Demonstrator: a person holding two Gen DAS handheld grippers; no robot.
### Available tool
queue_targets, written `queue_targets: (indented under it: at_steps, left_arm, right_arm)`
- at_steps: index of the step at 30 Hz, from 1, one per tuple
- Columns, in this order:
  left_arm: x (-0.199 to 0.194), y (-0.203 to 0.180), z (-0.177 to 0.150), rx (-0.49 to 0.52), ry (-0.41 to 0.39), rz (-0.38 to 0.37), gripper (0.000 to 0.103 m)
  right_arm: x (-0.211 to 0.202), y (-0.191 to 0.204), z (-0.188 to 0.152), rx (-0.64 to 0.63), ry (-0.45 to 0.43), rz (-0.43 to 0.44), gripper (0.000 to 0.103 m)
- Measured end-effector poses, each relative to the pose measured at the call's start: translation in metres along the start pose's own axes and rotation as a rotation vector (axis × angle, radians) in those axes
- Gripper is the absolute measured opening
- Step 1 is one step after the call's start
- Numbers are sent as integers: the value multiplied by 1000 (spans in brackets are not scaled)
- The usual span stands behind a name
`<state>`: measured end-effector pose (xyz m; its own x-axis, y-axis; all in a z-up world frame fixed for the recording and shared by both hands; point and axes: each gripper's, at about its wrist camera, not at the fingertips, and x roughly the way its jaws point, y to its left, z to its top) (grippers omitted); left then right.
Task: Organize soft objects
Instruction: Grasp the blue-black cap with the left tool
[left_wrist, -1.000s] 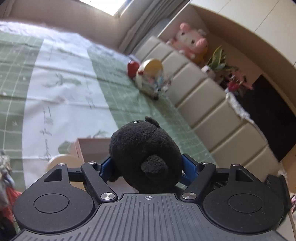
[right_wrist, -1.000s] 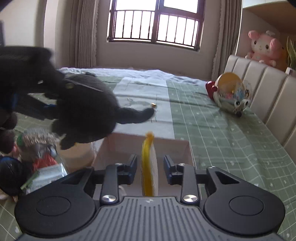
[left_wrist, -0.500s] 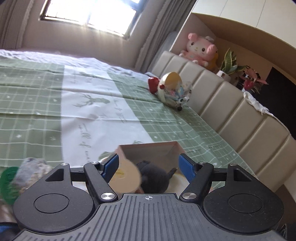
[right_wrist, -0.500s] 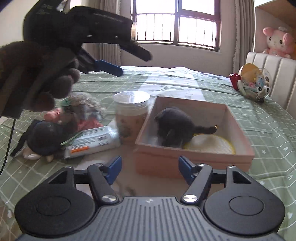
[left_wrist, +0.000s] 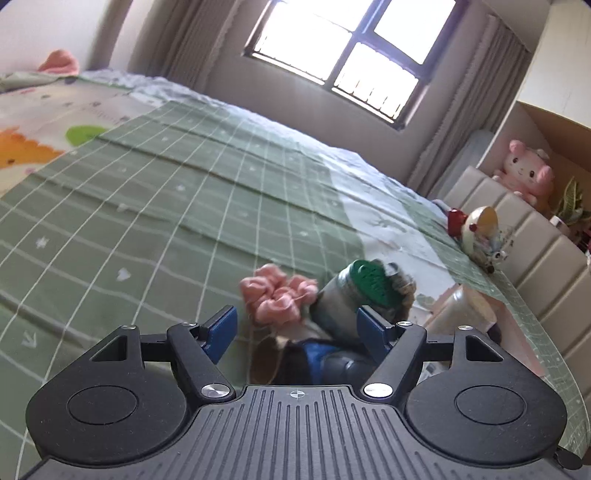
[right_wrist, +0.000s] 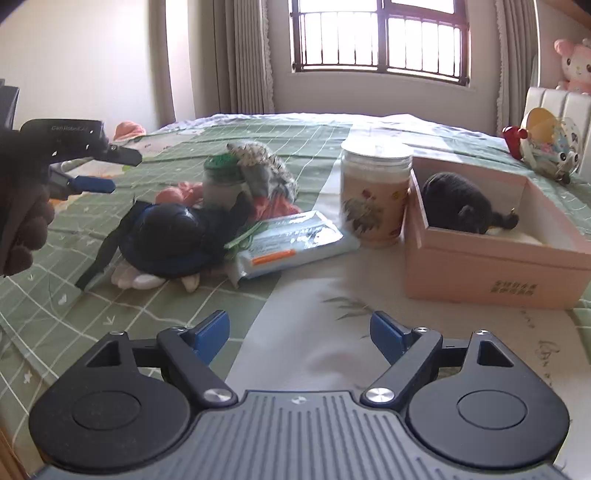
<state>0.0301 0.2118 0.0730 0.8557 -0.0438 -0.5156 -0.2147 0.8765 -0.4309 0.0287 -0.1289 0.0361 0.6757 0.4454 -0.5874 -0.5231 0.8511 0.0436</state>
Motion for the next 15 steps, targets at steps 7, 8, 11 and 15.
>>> queue_targets:
  at_steps: [7,8,11,15]
  left_arm:
    - [8,-30,-15,200,40,-127,76]
    - [13,-38,-16,234,46,-123,76]
    - [29,-50,-18,267,53,-83,76]
    - [45,-44,-21,228,84,-97,75]
  right_arm:
    - [15,8,-16,-38,40,-50,89]
    - [15,7,-16,-33,42,-50,90]
    - [16,3,-16,-10,46,-46,94]
    - [18,-2,-16,15,50,-33,96]
